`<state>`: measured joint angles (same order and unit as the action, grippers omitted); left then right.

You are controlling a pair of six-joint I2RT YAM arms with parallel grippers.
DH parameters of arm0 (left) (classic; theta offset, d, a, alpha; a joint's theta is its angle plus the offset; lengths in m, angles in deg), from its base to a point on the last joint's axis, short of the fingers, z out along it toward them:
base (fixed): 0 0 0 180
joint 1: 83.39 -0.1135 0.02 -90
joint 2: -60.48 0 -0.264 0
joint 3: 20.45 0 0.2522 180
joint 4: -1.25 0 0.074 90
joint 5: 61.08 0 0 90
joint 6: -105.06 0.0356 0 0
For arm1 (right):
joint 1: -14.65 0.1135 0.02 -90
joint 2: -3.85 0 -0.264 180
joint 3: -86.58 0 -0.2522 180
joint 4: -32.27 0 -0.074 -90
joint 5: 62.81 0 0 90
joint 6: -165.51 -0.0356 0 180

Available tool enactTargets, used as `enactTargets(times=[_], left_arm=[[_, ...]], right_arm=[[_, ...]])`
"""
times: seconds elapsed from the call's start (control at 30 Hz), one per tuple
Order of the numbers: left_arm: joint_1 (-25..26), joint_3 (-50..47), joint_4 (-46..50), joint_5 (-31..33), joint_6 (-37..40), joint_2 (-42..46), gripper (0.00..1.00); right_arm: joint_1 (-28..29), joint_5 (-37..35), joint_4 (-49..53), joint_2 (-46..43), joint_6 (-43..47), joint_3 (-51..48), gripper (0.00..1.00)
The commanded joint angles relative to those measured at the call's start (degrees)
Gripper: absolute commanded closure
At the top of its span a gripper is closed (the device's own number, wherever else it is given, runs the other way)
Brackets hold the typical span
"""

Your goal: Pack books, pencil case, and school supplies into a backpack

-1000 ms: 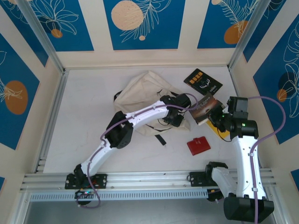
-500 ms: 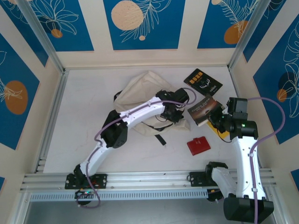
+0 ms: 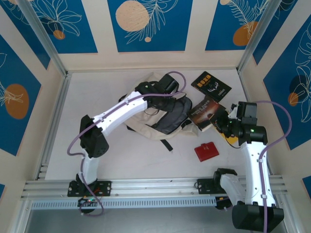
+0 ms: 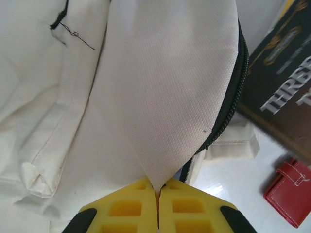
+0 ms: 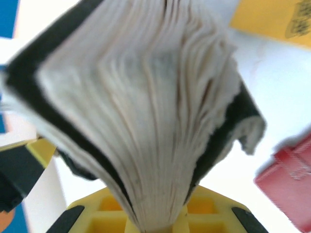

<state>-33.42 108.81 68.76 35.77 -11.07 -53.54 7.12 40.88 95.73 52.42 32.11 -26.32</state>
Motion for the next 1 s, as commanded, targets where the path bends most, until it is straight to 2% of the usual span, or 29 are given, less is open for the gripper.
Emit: enactTargets(times=[0.0, 0.13, 0.37, 0.57, 0.8, 0.97], left_arm=[[0.22, -1.18, -3.16, 1.55, 2.30, 4.46, 0.93], [0.21, -2.33, -4.48, 1.52, 2.83, 7.57, 0.94], [0.23, -5.80, -6.97, 1.04, 2.56, 12.17, 0.94], [0.26, -6.34, -7.21, -0.14, 2.26, 12.57, 0.94], [0.22, -7.04, -7.44, -0.96, 1.85, 12.50, 0.94], [0.21, -7.12, -7.36, -1.22, 1.56, 12.85, 0.94]], right_arm=[[0.43, 15.62, -9.23, 0.61, 0.38, -2.13, 0.99], [3.57, 19.70, -14.91, 3.60, -2.00, -4.16, 1.00], [11.77, 18.06, -27.28, 10.13, -6.96, -6.09, 0.99], [16.37, 15.41, -35.74, 17.66, -11.91, -6.84, 0.99], [19.12, 12.94, -49.17, 23.77, -17.10, -9.37, 0.99], [20.71, 12.62, -57.21, 31.61, -19.03, -8.64, 0.99]])
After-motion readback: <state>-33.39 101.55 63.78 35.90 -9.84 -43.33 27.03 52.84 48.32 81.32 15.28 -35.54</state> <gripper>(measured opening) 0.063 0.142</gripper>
